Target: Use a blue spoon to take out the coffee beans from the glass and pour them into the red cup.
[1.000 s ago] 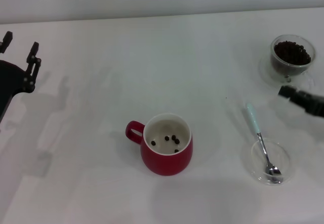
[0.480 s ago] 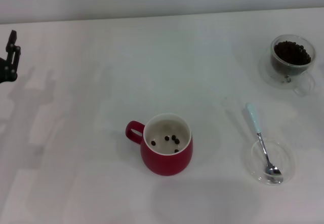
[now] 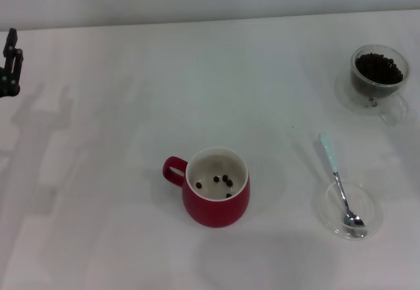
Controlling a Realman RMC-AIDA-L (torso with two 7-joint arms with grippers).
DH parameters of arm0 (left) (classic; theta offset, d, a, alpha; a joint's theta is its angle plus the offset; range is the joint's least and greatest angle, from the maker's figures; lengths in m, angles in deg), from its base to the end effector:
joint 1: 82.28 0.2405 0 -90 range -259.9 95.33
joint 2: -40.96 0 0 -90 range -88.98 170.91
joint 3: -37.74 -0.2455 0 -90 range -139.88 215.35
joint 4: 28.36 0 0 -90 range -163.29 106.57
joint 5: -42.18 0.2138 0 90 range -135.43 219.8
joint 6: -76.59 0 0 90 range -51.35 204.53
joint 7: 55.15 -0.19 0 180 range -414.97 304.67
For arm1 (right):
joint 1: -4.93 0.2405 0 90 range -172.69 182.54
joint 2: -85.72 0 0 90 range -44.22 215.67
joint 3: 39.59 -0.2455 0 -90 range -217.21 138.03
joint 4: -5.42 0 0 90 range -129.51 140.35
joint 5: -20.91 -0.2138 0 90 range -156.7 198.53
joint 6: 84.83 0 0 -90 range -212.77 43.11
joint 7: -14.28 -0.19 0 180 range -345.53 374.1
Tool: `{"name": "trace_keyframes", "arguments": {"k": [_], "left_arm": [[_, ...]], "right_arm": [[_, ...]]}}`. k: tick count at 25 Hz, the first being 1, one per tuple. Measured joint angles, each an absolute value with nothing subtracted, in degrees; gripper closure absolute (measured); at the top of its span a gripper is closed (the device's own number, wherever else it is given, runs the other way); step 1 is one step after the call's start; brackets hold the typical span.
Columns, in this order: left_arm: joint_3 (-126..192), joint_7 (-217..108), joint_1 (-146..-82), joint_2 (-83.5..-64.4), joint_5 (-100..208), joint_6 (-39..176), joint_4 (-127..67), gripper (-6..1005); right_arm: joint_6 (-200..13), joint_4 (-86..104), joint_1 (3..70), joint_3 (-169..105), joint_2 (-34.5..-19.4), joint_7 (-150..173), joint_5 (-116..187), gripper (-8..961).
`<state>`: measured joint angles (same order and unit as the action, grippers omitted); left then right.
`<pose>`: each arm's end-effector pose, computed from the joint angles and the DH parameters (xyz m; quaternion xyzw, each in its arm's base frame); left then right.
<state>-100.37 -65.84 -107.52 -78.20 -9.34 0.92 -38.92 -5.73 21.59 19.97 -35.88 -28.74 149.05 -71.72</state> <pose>-0.2782 0.3682 -0.0141 -0.7179 -0.0570 -0.2625 0.6422 0.4012 0.3056 0.1002 -0.6593 0.2926 0.3393 0.6038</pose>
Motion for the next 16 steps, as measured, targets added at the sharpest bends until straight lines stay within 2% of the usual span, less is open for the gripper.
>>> {"name": "trace_keyframes", "arguments": {"k": [7, 12, 16], "left_arm": [[-100.33, -64.20, -106.59, -78.17, -9.42, -4.08, -39.04, 507], [-99.03, -62.70, -105.73, -78.10, -9.56, -6.75, -38.71, 500], [-97.22, -62.45, -105.28, -78.32, -10.21, -6.99, -39.33, 500]], "right_arm": [[-6.01, 17.43, 20.22, -36.61, -28.84, 156.62, -77.42, 530], [-6.83, 17.22, 20.50, -36.41, -28.87, 157.30, -77.55, 278], [-6.97, 17.11, 20.41, -36.68, -28.88, 156.83, -77.70, 278]]}}
